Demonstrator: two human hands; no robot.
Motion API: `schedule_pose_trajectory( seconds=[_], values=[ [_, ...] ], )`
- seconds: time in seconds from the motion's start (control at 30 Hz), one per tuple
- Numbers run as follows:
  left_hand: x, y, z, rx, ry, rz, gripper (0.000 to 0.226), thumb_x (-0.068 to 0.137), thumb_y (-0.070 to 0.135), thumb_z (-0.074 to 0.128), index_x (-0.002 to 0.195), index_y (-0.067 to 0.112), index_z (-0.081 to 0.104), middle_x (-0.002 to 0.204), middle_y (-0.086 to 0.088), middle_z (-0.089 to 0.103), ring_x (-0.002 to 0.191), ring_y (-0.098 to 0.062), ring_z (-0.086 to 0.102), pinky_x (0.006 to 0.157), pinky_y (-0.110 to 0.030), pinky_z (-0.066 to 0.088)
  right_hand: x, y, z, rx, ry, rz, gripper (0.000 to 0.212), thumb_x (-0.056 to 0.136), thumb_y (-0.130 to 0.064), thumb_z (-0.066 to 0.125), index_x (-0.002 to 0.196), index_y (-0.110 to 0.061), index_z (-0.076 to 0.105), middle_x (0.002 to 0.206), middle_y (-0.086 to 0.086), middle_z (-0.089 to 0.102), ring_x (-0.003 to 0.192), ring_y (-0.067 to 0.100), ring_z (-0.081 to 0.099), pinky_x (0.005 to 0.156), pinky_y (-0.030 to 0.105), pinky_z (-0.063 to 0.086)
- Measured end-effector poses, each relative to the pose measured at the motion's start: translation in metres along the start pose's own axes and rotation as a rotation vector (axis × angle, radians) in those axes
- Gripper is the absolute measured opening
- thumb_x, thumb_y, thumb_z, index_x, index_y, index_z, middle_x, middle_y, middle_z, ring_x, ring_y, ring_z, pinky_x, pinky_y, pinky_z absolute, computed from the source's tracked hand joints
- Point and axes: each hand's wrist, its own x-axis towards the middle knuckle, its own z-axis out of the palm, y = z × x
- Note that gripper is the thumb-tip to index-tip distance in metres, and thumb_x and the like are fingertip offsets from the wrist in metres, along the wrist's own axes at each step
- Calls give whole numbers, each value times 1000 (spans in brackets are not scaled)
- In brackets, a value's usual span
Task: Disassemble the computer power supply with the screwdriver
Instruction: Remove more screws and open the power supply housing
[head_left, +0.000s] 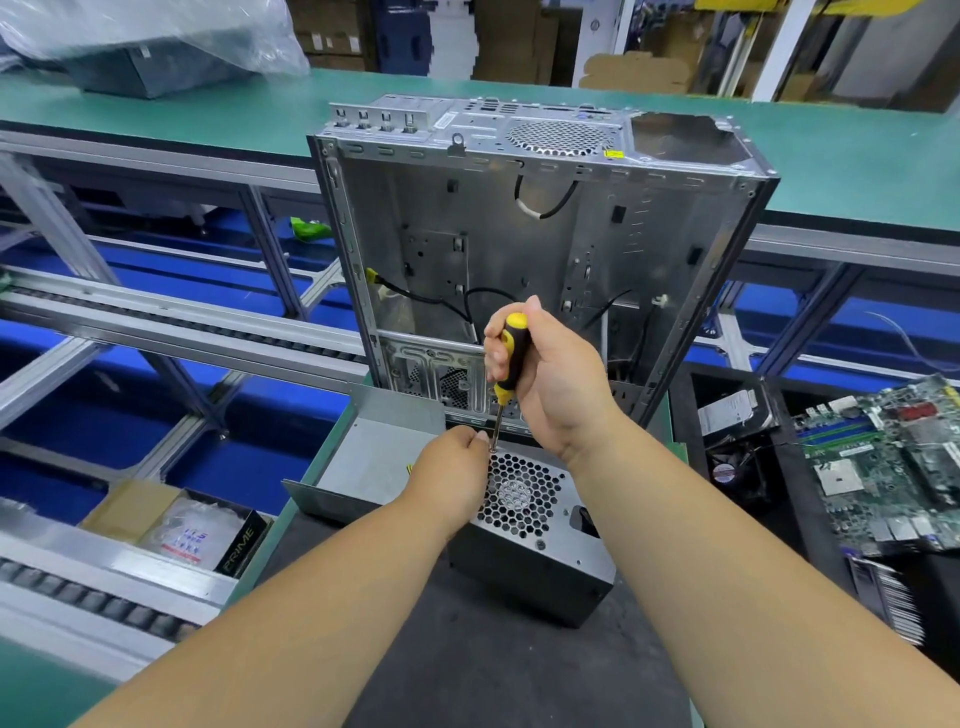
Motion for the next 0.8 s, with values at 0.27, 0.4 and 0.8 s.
schedule_pose_trajectory(
  seconds=[0.27, 0.4, 0.8],
  values=[
    [-2, 0, 0, -14, -6, 12, 33, 105, 28, 38, 108, 4, 60, 98, -16, 65, 93, -31, 58, 83, -38, 47, 3, 3, -4, -124, -6, -19, 19, 94, -35, 52, 87, -18, 48, 78, -2, 60, 62, 14, 52, 64, 29, 43],
    [-2, 1, 0, -8, -16, 8, 31, 105, 28, 38, 111, 7, 60, 99, -15, 65, 96, -31, 59, 84, -39, 47, 5, -2, -7, -153, 13, 10, 19, 93, -32, 56, 89, -14, 60, 84, 0, 63, 69, 15, 62, 76, 36, 49],
    [-1, 0, -1, 5, -27, 30, 30, 105, 27, 37, 93, 7, 56, 76, -4, 54, 74, -22, 49, 70, -34, 37, -2, 4, 2, -63, -27, -53, 25, 99, -35, 43, 89, -14, 52, 65, 0, 47, 60, 15, 40, 60, 26, 36]
  ],
)
